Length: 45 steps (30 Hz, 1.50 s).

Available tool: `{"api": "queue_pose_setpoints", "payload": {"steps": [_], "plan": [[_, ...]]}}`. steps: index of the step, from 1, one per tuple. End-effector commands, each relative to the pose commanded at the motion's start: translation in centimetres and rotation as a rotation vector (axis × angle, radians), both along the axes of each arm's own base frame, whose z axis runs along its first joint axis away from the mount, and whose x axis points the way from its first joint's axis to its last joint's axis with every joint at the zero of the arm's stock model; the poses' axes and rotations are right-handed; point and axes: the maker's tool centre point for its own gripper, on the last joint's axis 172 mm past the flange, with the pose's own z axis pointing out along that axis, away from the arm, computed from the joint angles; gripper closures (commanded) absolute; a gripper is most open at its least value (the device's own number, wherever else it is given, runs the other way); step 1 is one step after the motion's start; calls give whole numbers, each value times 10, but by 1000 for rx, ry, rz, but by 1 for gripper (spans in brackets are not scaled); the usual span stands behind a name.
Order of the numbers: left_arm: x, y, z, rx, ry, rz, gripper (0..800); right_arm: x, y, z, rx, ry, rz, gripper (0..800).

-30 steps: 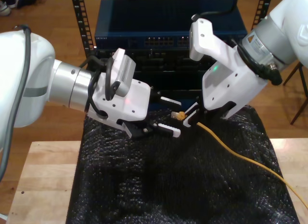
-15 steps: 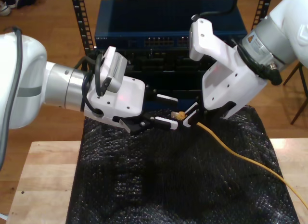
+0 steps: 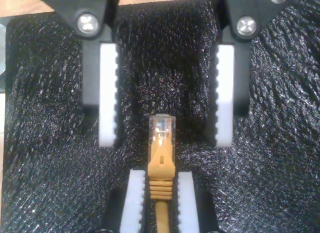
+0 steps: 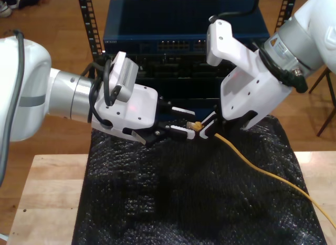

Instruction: Grab the cable and plug it in

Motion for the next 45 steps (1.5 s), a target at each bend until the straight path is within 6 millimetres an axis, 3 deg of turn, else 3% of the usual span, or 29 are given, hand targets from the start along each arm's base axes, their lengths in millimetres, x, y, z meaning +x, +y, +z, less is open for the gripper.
{"api": "queue_pose_setpoints", "payload": {"steps": [2, 4, 12, 19, 30, 35, 45], "plan": [[0, 0, 0, 0, 0, 0, 472, 0, 0, 0, 0, 1, -1, 789], [0, 1, -1, 0, 2, 2, 544, 0, 0, 0, -1, 0, 0, 789], [2, -1, 3, -14, 1, 8, 593, 0, 0, 0, -1, 0, 0, 789], [0, -2, 5, -23, 5, 4, 759, 0, 0, 0, -1, 0, 0, 784], [1, 0, 4, -23, 8, 11, 760, 0, 0, 0, -1, 0, 0, 786], [0, 0, 3, -25, 15, 7, 592, 0, 0, 0, -1, 0, 0, 786], [-4, -1, 1, -32, 29, -3, 562, 0, -1, 0, -1, -2, -1, 786]]}}
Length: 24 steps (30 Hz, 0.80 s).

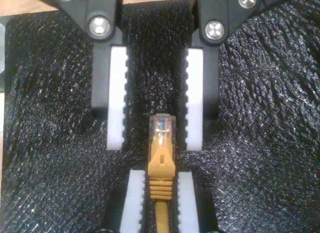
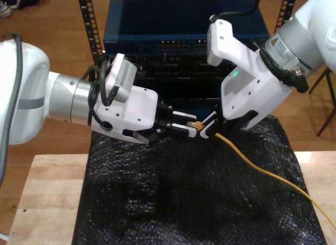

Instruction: Grab the cable and plug it in

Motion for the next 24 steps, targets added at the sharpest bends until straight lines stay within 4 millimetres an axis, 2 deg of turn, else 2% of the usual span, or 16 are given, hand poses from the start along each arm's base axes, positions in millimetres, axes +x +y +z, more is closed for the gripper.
{"api": "queue_pose_setpoints", "payload": {"steps": [7, 11, 16, 24], "plan": [[0, 0, -2, 1, 5, -1, 568, 0, 0, 0, 0, 1, -1, 786], [1, 0, -3, 2, 4, 0, 615, 0, 0, 0, 0, 1, 1, 786], [1, 0, -2, 3, 5, 2, 771, 0, 0, 0, 0, 1, -1, 786], [2, 1, -1, 2, 5, 5, 797, 0, 0, 0, 1, 3, -1, 762]]}}
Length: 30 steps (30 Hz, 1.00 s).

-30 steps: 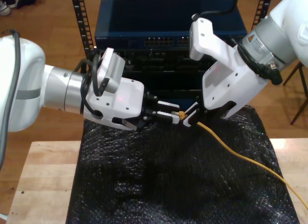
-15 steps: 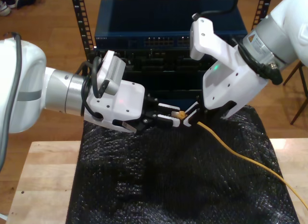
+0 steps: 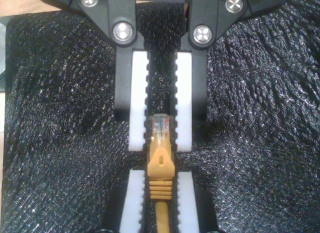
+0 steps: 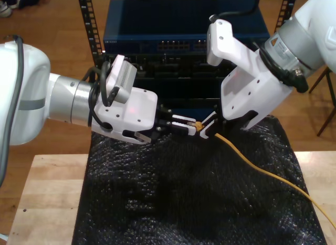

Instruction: Grab the cable and plug it in

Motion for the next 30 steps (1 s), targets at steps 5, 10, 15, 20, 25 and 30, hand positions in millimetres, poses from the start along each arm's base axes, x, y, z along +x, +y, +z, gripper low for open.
{"api": "queue_pose_setpoints", "payload": {"steps": [5, 10, 15, 20, 25, 30], "plan": [[0, 0, 1, 2, -2, 0, 797, -10, 1, 12, 6, -9, 22, 321], [2, 2, 1, 2, 14, 5, 798, -9, 0, 40, 18, -122, 100, 54], [-1, 0, -2, -10, 72, -7, 797, -8, -1, 45, 23, -172, 153, 0], [3, 4, -3, -34, 137, -4, 797, -8, 0, 46, 26, -196, 187, 0], [3, 8, -3, -76, 214, -6, 797, -10, 0, 53, 28, -247, 243, 0], [5, 12, -2, -136, 310, -30, 795, -14, -1, 65, 33, -281, 246, 0]]}}
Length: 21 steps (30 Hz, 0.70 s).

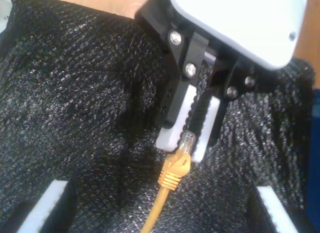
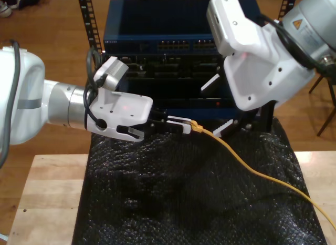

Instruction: Grab the cable and plug it in

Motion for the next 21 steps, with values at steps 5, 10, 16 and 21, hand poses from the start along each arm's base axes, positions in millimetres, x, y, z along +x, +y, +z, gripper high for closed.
{"api": "queue_pose_setpoints", "payload": {"steps": [5, 10, 16, 21], "plan": [[7, 7, 4, -48, 41, 3, 795, -10, -5, 21, 17, -66, -5, 1], [3, 7, 13, -82, 46, -11, 795, -17, -6, 29, 26, -131, 19, 2], [-7, 6, 25, -151, 88, -64, 795, -14, -6, 40, 59, -210, -2, 2], [-19, 7, 38, -209, 114, -110, 795, -16, -3, 54, 105, -291, 13, 22]]}}
